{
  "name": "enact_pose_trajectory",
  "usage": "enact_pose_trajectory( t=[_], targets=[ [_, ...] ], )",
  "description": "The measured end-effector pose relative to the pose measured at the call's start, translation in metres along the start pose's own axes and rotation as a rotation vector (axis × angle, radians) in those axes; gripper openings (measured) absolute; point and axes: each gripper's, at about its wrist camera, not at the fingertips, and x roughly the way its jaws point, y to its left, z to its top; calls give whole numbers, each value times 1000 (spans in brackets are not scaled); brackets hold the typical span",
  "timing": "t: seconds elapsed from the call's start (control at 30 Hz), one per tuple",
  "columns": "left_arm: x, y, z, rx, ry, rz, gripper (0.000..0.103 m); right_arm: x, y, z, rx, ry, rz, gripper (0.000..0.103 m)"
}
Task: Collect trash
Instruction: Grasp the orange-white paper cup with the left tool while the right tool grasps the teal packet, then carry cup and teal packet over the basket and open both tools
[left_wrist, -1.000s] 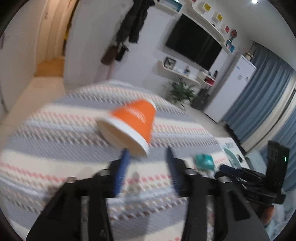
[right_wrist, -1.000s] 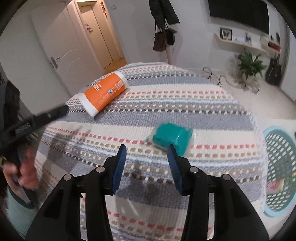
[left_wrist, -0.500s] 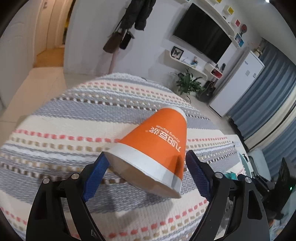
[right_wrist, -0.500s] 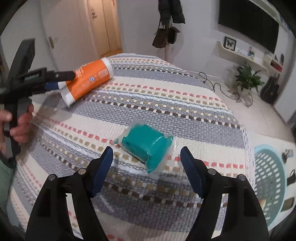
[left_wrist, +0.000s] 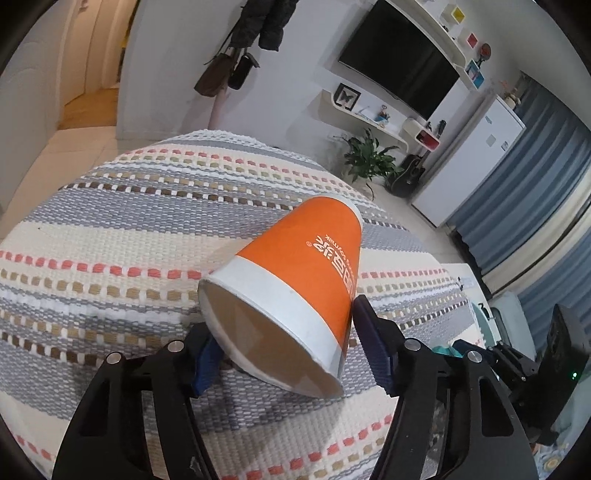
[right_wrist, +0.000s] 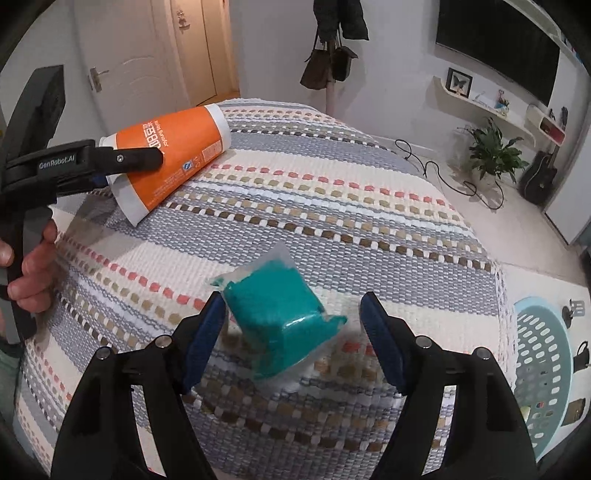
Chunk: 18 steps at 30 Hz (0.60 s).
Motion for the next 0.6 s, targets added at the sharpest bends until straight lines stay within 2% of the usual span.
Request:
enact_pose_trajectory(
  t=[0.07,0.13,0.2,0.33,0.47,0.6],
  targets=[
    [-3,-5,-2,17,-11,8,58,-1,0,0,0,-6,3,71],
    [-7,-9,-5,27,-17,5,52,-3,1,-1,-10,-8,12,63],
    [-12,-14,-8,24,-21,-5,47,-3,4,-3,-12,3,15,48],
    [-21,-23,-19,29,-37,-15,40,-9,8,-7,-6,-12,18,42],
    [-26,-29,-26,33,-46,-18,38,-27,10,-13,12,-53,12,40],
    [-42,-45,-33,42,-100,-53,37,-54,1,-15,44,-113,2,40]
  ],
)
